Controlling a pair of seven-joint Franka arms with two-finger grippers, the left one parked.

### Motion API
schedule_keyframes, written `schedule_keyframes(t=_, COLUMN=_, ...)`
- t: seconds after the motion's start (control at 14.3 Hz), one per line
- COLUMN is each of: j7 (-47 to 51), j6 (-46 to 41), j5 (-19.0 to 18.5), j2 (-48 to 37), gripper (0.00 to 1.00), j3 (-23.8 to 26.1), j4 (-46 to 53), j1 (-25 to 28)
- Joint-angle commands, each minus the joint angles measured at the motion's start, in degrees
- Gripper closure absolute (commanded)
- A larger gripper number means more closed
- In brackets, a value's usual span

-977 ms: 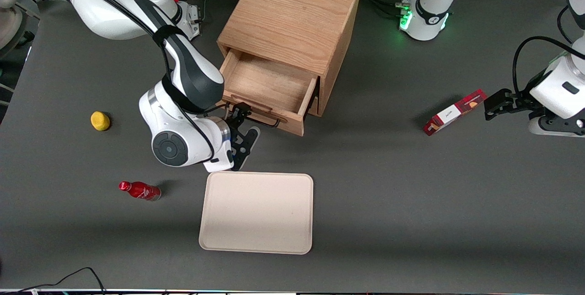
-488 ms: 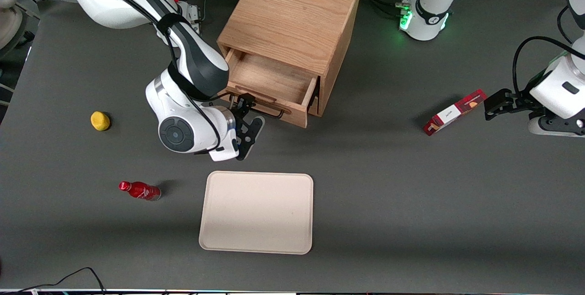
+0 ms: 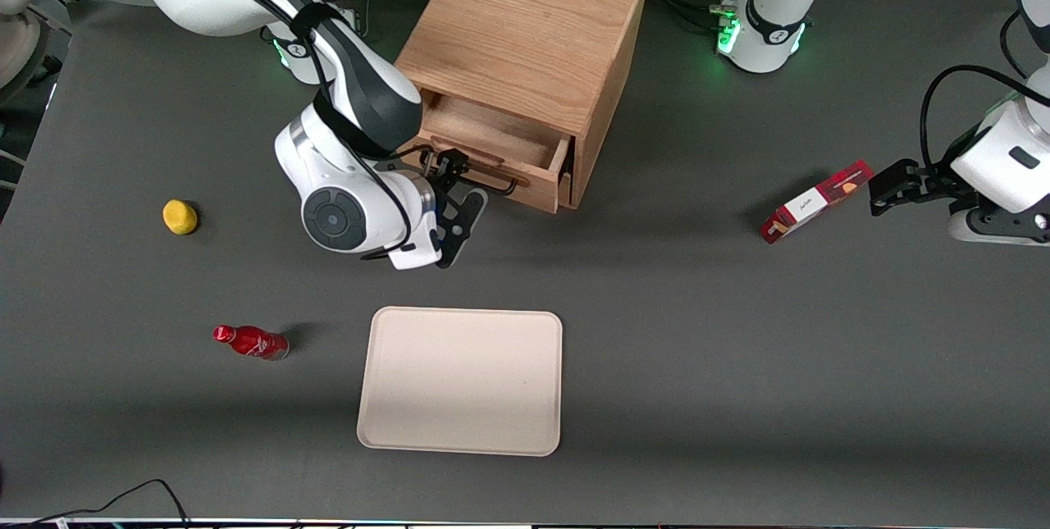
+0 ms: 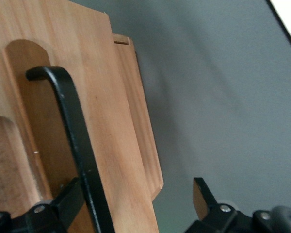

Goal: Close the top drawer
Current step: 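Push the drawer front with the right gripper into the cabinet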

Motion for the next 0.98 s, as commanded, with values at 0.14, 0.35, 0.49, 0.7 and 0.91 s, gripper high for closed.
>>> schedule_keyframes(t=0.14, j7=1.3, j6=3.8, j5=2.3, j2=-6.6, gripper=0.00, j3=0.5, j4=-9.6, j1=-0.4)
schedule_keyframes(t=0.35, j7=1.3, j6=5.5, j5=3.1, j2=-7.5, gripper=0.00, j3=0.7, j4=-11.8, j1=-0.2)
schedule_keyframes(t=0.49, j7=1.3, j6=5.8, j5=3.7, j2=-8.2, gripper=0.00, j3=0.8, j4=-12.5, j1=-0.1)
schedule_keyframes(t=0.7, j7=4.0, j6=6.4, j5=3.8, j2=-8.5, gripper=0.00, j3=1.7, j4=-13.4, j1=-0.1)
schedule_keyframes(t=0.91, j7=5.2, j6=6.6, j5=3.8, j2=-8.5, gripper=0.00, j3=2.5, j4=-13.7, j1=0.0)
